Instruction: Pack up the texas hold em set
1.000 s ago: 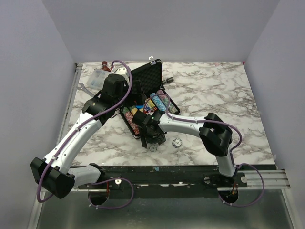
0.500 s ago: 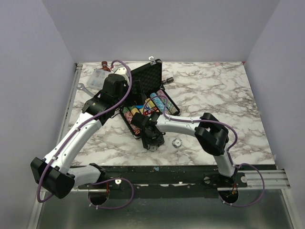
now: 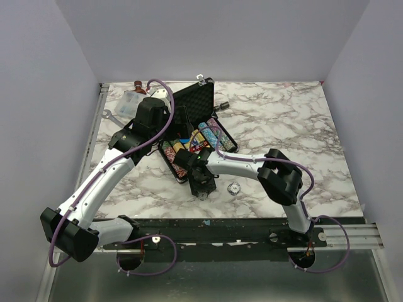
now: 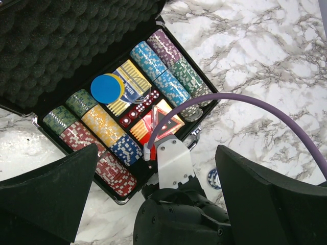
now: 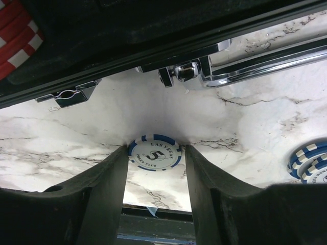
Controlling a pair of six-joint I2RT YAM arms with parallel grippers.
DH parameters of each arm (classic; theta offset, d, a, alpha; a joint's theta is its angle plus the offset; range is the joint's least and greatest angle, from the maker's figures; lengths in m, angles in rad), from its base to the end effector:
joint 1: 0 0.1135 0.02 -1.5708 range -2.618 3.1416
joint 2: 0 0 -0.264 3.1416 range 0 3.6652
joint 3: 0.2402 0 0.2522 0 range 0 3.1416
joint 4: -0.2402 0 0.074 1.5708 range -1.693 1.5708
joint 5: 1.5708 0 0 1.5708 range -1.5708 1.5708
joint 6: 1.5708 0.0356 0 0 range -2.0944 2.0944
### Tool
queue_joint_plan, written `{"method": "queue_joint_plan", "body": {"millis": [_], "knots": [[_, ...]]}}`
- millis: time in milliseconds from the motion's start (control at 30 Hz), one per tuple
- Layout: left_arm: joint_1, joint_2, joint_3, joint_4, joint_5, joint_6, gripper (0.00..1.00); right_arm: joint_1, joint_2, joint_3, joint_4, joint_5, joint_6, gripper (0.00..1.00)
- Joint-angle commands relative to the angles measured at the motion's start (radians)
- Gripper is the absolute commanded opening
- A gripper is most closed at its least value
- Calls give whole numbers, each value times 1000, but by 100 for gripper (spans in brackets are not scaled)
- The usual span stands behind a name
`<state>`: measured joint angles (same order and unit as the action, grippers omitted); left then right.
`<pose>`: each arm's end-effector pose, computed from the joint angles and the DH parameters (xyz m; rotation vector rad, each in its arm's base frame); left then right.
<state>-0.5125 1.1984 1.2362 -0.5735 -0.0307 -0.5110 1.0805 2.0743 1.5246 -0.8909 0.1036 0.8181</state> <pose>0.2277 -0.1269 0.3727 -0.0172 2.1603 -0.5734 0.1925 0.3527 0.1594 -0.3800 2.9567 0.0680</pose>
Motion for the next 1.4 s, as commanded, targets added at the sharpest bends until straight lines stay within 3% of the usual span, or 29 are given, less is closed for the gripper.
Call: {"method": "queue_joint_plan", "body": {"millis": [0,800,1367], "knots": [[3,-16,25,-4,15,-4,96,9,46,-31,-7,24,27,49],[3,-3,23,-3,11,-3,96,-25,-184,-99,-61,173,66,42],[2,-1,17,6,31,0,96,-209,-394,-351,-23,161,56,42]]}}
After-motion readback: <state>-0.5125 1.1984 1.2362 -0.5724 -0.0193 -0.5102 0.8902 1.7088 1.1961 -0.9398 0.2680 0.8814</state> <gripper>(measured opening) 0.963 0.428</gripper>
